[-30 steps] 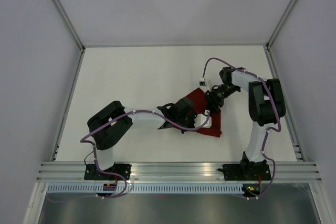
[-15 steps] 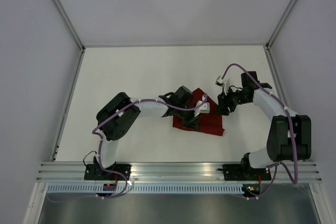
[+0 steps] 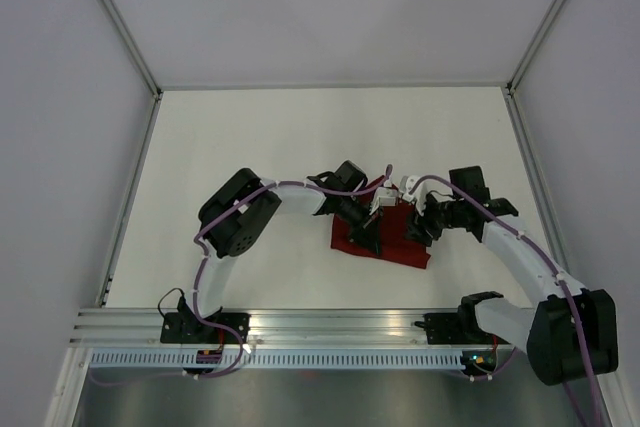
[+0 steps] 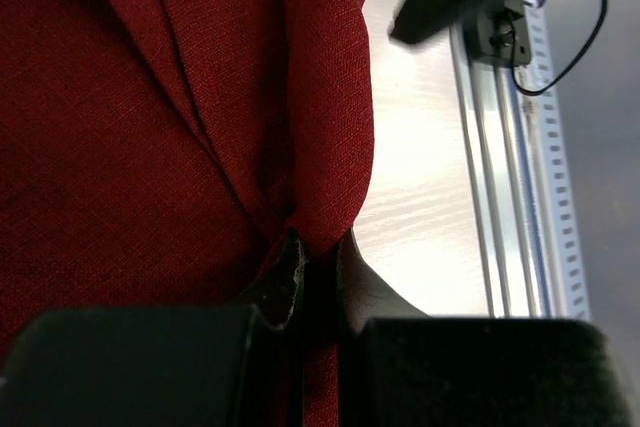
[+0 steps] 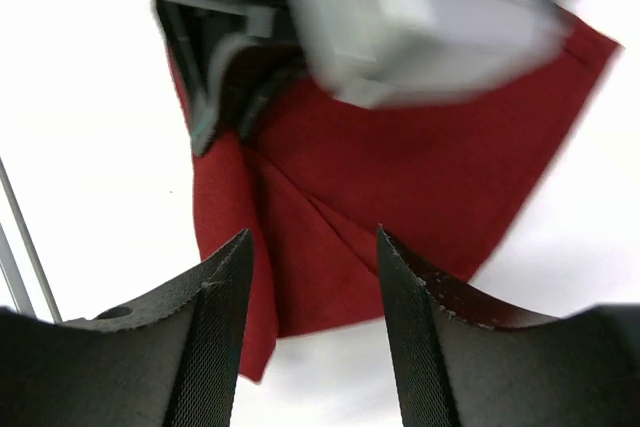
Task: Fold the napkin, place the utensils inside, and roll it up
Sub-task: Roll the napkin with the utensil
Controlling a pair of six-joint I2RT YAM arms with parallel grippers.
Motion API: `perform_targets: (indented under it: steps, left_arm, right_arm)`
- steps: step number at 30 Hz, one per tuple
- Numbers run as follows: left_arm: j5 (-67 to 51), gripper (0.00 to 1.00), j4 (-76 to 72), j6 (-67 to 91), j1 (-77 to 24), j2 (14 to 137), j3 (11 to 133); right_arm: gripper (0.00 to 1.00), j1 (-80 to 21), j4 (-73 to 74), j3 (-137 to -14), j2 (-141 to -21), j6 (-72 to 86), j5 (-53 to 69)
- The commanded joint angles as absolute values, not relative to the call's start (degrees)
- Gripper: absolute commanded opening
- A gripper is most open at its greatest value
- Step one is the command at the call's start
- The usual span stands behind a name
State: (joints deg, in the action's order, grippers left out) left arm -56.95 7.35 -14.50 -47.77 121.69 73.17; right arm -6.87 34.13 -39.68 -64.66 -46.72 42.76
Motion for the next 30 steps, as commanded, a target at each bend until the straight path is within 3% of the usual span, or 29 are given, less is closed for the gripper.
perform_targets:
  steps: [1, 13, 30]
  left_arm:
    - [-55.3, 0.02, 17.9, -12.6, -48.4, 128.8, 70.4]
    - [-52.1, 0.02, 15.7, -6.6, -46.7, 130.1, 71.8]
    - [-45.8, 0.02, 12.0, -1.1, -45.5, 132.3, 71.9]
  right_arm:
    - [0.59, -13.5, 28.0, -36.1, -61.7, -47.8, 38.4]
    - [0.59, -28.7, 24.5, -31.9, -62.8, -47.3, 26.6]
    - [0.59, -35.0, 25.6, -31.7, -66.8, -48.0, 27.2]
